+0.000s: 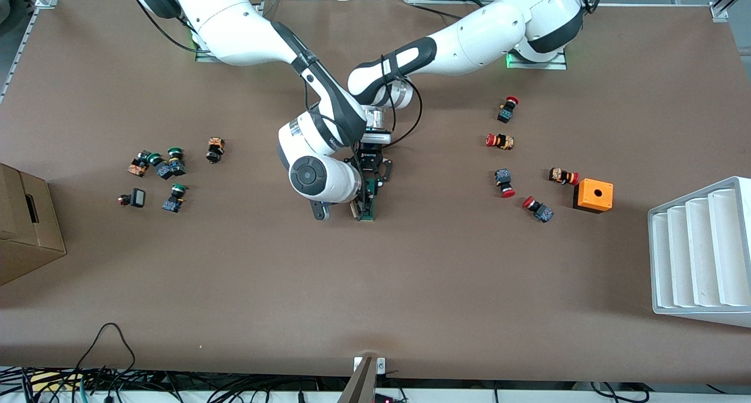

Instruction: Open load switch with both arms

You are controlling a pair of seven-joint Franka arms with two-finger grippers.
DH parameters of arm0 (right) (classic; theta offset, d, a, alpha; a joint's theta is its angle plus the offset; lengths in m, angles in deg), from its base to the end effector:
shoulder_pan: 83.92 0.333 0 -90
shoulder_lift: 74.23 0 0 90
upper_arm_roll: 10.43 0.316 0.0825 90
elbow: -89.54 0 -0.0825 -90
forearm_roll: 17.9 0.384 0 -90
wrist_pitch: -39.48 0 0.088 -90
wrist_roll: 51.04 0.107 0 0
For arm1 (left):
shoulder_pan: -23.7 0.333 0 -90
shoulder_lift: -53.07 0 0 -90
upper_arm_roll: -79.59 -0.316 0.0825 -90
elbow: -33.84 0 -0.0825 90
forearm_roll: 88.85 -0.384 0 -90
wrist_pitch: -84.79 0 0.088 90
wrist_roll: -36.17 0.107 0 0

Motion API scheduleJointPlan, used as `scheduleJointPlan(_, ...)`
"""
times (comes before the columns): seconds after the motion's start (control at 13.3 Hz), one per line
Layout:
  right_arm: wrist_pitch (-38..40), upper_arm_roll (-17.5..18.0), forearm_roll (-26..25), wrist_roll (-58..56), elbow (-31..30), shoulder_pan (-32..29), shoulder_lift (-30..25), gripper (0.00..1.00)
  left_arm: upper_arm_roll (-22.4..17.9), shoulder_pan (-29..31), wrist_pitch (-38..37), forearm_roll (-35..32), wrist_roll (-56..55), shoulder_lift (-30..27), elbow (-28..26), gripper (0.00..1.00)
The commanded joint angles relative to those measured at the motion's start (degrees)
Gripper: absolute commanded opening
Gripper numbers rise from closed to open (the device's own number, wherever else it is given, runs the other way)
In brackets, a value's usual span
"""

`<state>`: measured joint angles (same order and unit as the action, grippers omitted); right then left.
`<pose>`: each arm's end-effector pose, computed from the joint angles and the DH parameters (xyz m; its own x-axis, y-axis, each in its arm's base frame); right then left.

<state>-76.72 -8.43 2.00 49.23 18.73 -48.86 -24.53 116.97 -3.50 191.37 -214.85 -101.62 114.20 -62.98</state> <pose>0.5899 0.4614 0.2410 0.2500 -0.9222 -0.2950 -0.9395 -0.3047 0.1566 0.3759 -0.5420 0.0724 0.4025 0.0201 0.9152 -0.0073 -0.9997 0.0251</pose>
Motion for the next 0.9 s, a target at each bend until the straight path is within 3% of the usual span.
scheduleJointPlan(0.0,0.1,0.29,-0.91,0.28,-3.37,0.54,-2.41,0.28,0.15,0.03,2.67,-1.96,0.69,1.97,3.83,0.26)
scheduleJointPlan(0.83,0.01,0.29,-1.26,0.28,-5.13,1.16,-2.41,0.24,0.15,0.12,2.76,-1.96,0.69,1.88,3.83,0.26)
